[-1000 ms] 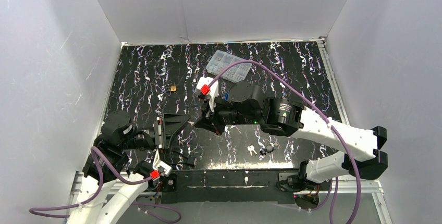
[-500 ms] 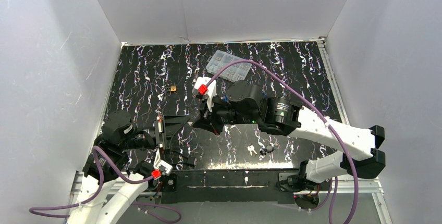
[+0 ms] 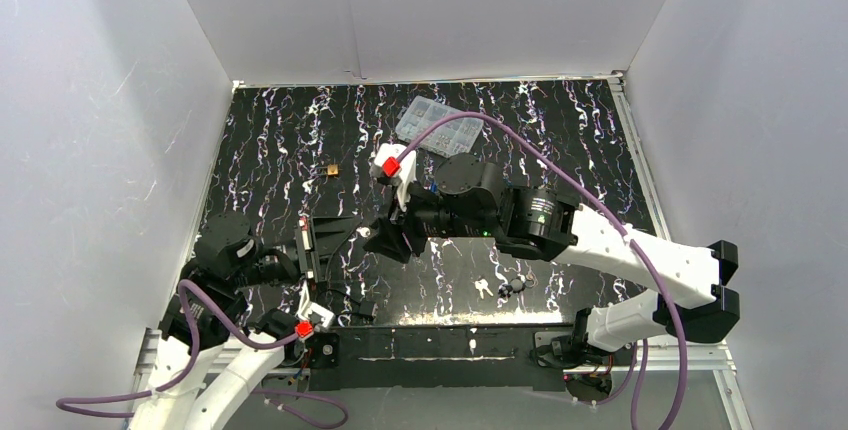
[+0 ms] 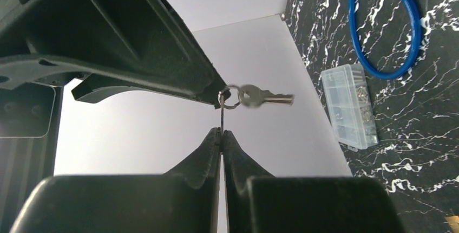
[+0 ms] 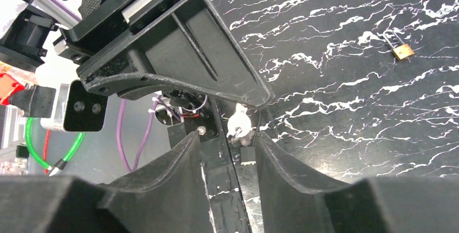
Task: Unlock with the key
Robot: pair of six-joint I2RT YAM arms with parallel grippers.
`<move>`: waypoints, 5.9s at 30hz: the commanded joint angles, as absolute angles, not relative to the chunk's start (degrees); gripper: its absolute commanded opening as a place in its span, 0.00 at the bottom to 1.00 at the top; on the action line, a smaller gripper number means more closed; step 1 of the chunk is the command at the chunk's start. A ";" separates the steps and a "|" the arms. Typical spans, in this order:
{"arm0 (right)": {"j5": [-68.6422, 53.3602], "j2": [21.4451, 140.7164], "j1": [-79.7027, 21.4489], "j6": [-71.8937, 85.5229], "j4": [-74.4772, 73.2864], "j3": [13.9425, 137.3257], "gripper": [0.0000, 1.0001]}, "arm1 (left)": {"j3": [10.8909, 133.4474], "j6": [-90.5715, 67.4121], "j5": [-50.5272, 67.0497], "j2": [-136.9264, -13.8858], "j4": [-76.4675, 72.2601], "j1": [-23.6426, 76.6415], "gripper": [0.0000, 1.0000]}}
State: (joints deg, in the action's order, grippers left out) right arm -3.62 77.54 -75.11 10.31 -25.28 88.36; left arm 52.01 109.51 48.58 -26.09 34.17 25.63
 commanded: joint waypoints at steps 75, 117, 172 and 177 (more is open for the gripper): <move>-53.08 83.79 -54.41 46.72 14.90 78.37 0.27 | 51.38 121.99 48.11 -27.06 22.83 25.66 0.00; -57.15 87.69 -51.86 56.04 21.70 79.68 0.18 | 51.23 122.16 45.76 -27.63 23.36 25.66 0.00; -29.73 78.81 -65.57 7.82 -40.92 99.28 0.01 | 92.29 54.48 57.95 -56.56 77.53 25.66 0.62; -28.47 79.38 -67.62 6.33 -41.13 101.46 0.01 | 93.84 48.71 62.77 -57.35 75.90 25.66 0.56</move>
